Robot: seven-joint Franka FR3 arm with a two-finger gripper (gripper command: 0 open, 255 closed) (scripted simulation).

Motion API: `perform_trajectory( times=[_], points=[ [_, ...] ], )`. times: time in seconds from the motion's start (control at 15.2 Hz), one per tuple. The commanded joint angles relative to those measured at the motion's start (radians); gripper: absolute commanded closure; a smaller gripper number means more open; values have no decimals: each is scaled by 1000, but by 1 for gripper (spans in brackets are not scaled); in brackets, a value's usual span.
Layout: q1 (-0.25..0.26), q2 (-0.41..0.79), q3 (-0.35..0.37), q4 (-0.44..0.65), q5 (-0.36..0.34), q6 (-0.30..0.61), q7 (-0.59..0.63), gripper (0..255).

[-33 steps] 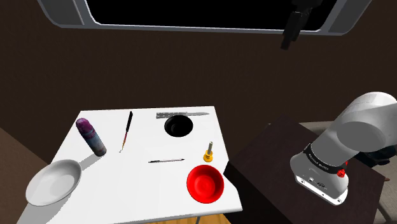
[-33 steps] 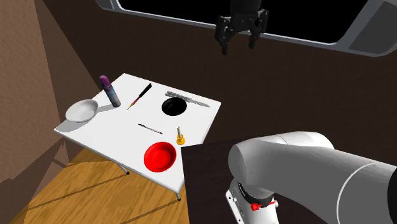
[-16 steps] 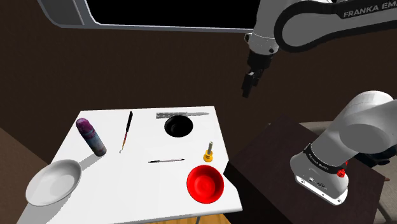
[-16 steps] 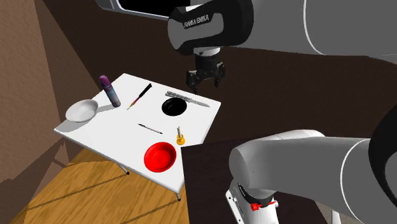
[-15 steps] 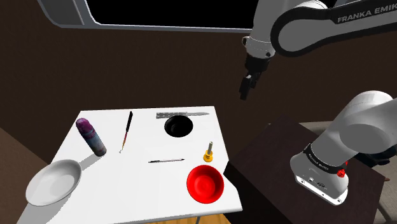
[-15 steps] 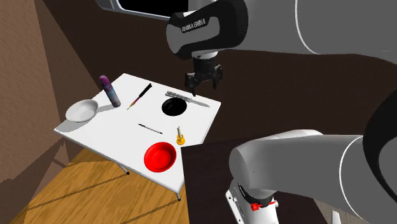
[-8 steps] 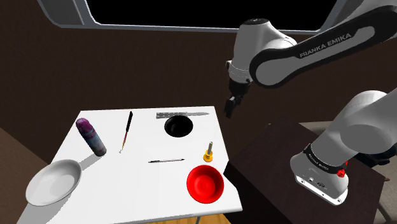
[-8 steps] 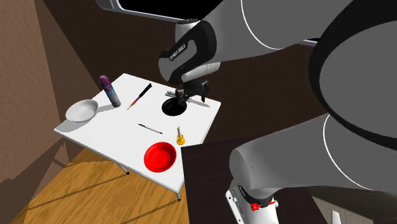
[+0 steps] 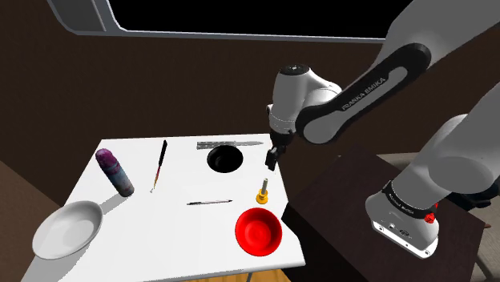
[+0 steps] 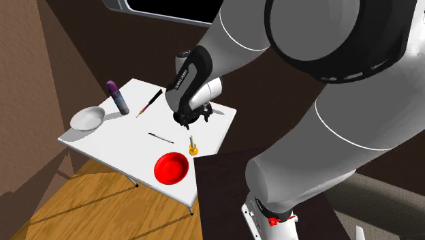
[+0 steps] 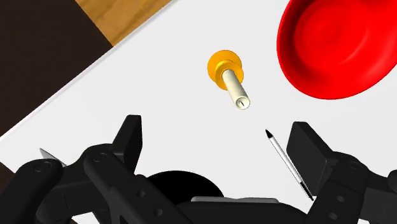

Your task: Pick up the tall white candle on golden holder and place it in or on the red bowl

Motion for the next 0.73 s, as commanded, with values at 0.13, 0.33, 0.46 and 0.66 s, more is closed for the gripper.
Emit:
perform_trajectory(
  times=[0.13,0.33,0.46,0.66],
  points=[
    [19,198,-1,51,-166,128,146,0],
    [59,292,-39,85,-256,179,220,0],
    [75,323,-61,89,-287,203,243,0],
    [99,370,-95,97,-332,240,276,0]
  ],
)
